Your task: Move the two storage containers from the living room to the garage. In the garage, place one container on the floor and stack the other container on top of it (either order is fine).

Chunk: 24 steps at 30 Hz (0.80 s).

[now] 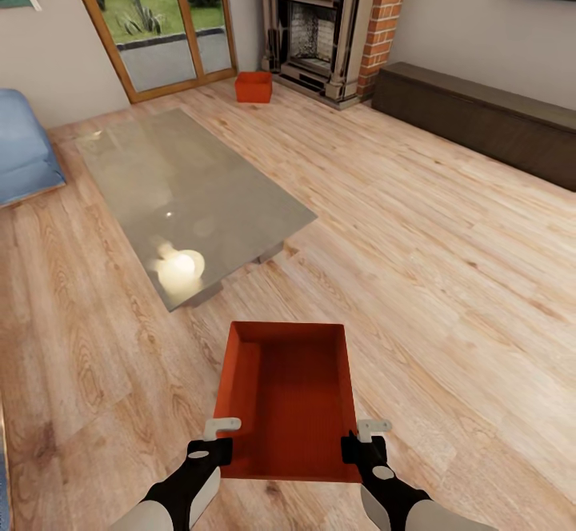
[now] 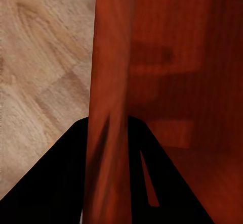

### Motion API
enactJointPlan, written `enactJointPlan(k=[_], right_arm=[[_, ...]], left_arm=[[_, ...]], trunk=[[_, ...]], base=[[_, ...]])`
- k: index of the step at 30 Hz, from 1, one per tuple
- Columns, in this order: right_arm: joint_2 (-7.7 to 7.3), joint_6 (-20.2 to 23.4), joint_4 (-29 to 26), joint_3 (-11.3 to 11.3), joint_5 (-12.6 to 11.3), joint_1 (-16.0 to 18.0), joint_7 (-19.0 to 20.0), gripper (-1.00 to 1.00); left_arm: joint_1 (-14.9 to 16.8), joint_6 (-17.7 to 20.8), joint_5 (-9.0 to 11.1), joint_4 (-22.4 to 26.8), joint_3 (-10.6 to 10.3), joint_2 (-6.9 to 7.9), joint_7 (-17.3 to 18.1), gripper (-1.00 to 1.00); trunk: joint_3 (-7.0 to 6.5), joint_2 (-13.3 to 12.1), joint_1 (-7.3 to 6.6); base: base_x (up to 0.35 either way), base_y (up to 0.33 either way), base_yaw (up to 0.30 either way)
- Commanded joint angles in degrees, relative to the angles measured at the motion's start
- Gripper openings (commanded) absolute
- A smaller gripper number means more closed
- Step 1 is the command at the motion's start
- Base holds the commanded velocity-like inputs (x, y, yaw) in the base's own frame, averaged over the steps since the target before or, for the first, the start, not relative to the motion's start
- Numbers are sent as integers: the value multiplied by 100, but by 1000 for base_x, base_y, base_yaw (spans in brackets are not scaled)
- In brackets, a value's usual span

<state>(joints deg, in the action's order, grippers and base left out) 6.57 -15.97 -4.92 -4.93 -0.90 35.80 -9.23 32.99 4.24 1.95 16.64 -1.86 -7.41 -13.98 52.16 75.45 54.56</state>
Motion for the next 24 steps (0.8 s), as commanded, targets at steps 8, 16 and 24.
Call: enactJointPlan(k=[8,16,24], right_arm=[[4,-6,-9,142,50,6,-35,-100],[2,-15,-9,148,2,6,-51,-100],[2,-28,-9,151,-15,6,-91,-100]], left_arm=[[-3,42,-10,6,19,3,-61,-100],[-3,42,-10,6,19,3,-61,-100],[-3,42,-10,6,19,3,-61,-100]], trunk=[[-141,-320,-176],[-285,-641,-352],[-455,-962,-528]], base=[[0,0,0],[0,0,0],[0,0,0]])
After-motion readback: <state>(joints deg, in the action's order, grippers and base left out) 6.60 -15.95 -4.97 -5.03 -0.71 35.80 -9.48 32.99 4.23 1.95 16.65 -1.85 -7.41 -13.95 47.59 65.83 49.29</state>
